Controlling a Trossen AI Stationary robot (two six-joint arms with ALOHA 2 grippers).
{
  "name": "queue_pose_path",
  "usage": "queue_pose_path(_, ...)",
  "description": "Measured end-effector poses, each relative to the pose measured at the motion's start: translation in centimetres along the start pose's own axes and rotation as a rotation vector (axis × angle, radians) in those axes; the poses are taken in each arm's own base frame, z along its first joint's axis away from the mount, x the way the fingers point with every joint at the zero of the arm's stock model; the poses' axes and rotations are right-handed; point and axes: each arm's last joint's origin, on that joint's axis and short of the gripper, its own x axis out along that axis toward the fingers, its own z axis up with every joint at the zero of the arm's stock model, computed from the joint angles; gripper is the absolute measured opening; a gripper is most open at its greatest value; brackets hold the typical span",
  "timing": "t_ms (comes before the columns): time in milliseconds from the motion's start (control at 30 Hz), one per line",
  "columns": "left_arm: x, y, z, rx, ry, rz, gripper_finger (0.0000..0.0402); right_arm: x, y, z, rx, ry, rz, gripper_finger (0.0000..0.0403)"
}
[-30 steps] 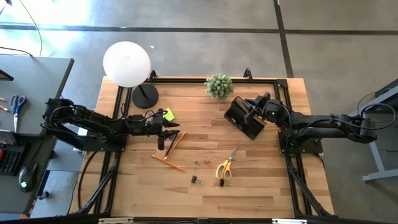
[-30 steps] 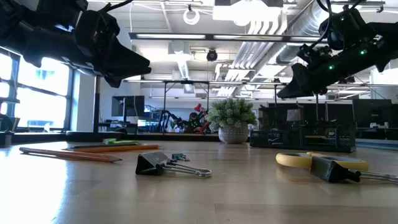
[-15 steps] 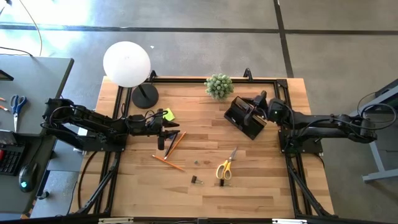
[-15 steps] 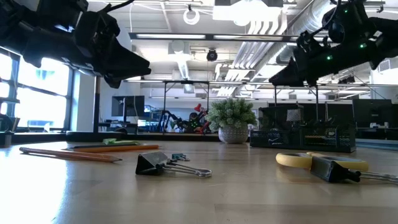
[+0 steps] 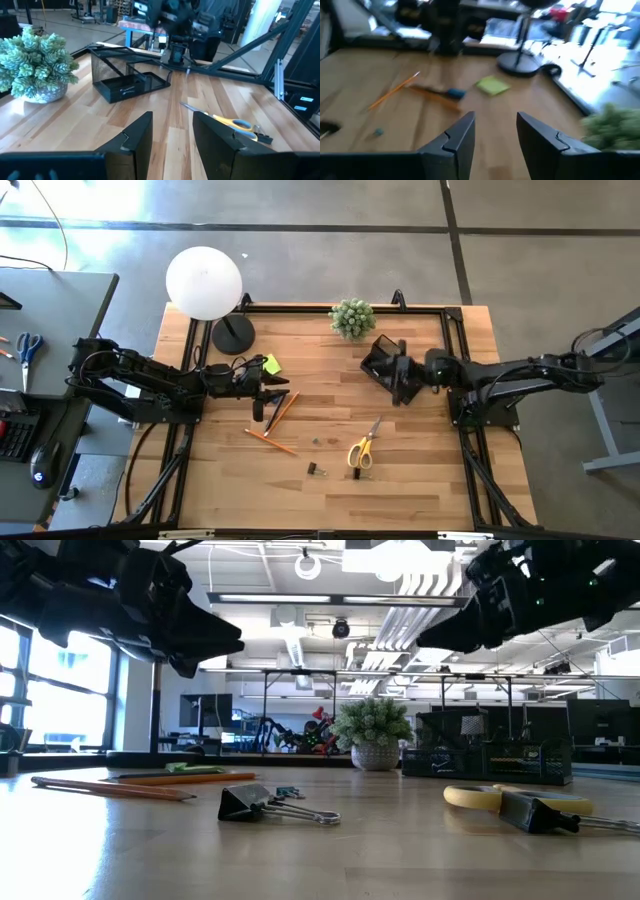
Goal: Pick and place office supplies into organizer
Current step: Put the yellow scissors into the desk organizer
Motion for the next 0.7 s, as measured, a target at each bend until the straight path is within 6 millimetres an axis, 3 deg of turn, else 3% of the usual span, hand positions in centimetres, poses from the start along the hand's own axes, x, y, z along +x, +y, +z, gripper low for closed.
queue_pose_path(233, 0.0, 0.0, 0.0, 0.000, 0.001, 0.000, 0.0129, 2.6, 3.0, -0.2, -0.057, 0.285, 0.178, 0.0138)
queue_pose_path(700, 0.0, 0.0, 0.5, 0.086, -0.056, 0.013, 0.0129, 6.6, 9.7, 4.7, -0.214, 0.687, 0.458, 0.0138)
